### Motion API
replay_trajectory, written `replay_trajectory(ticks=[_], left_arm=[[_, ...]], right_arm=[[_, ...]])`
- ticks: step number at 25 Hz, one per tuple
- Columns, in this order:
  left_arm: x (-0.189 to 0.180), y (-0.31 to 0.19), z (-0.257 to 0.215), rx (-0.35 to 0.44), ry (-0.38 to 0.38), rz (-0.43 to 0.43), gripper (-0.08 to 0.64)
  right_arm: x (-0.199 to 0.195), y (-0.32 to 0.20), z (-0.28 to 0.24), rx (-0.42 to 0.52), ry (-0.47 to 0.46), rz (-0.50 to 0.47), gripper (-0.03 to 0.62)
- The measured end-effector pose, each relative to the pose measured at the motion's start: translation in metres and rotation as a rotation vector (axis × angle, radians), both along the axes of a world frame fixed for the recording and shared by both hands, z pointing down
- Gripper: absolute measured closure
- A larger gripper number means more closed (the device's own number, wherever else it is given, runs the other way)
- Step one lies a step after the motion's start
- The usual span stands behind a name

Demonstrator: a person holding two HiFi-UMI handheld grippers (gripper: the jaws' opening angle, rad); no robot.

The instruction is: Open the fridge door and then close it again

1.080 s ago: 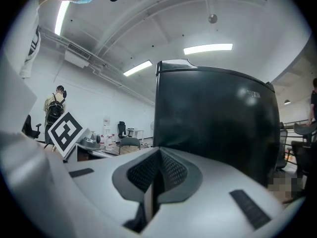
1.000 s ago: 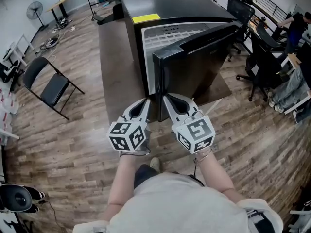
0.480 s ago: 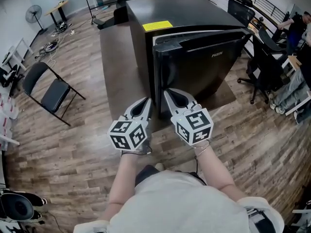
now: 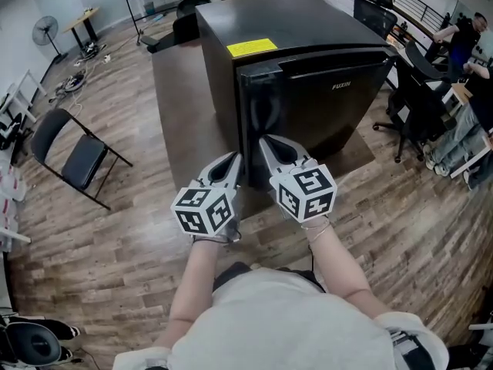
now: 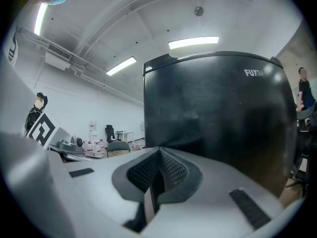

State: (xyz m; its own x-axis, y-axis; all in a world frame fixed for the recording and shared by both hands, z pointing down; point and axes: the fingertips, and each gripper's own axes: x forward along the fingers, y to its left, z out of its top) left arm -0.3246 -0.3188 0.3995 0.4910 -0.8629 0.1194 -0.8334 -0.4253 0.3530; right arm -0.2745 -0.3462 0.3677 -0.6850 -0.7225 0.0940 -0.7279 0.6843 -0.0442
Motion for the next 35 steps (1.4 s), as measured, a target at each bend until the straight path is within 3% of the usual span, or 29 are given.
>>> replay_trajectory(ticks=[9, 17, 23, 27, 32, 35], left_arm=[[-0.002, -0.007, 0.001, 0.003, 0.009, 0.015, 0.546], [0.017, 0.004, -0.003, 0.015, 0.022, 0.046, 0.546], [0.042, 0.021, -0.023, 0.056, 0.003, 0.064, 0.546], [0.062, 0.037, -0.023, 0.035, 0.041, 0.083, 0.546], [0.078, 0.052, -0.019, 0.023, -0.003, 0.06, 0.546], [0.089, 0.06, -0.01, 0.015, -0.088, 0.066, 0.547]], right_arm=[[-0.002, -0.011, 0.005, -0.016, 0.005, 0.035, 0.594], [0.016, 0.013, 0.001, 0.02, 0.016, 0.016, 0.594], [0.053, 0.033, -0.005, -0.044, -0.105, 0.056, 0.594], [0.073, 0.047, -0.008, -0.052, -0.107, 0.065, 0.594], [0.094, 0.068, -0.006, -0.063, -0.111, 0.044, 0.594], [0.109, 0.08, -0.005, -0.044, -0.069, 0.054, 0.594]])
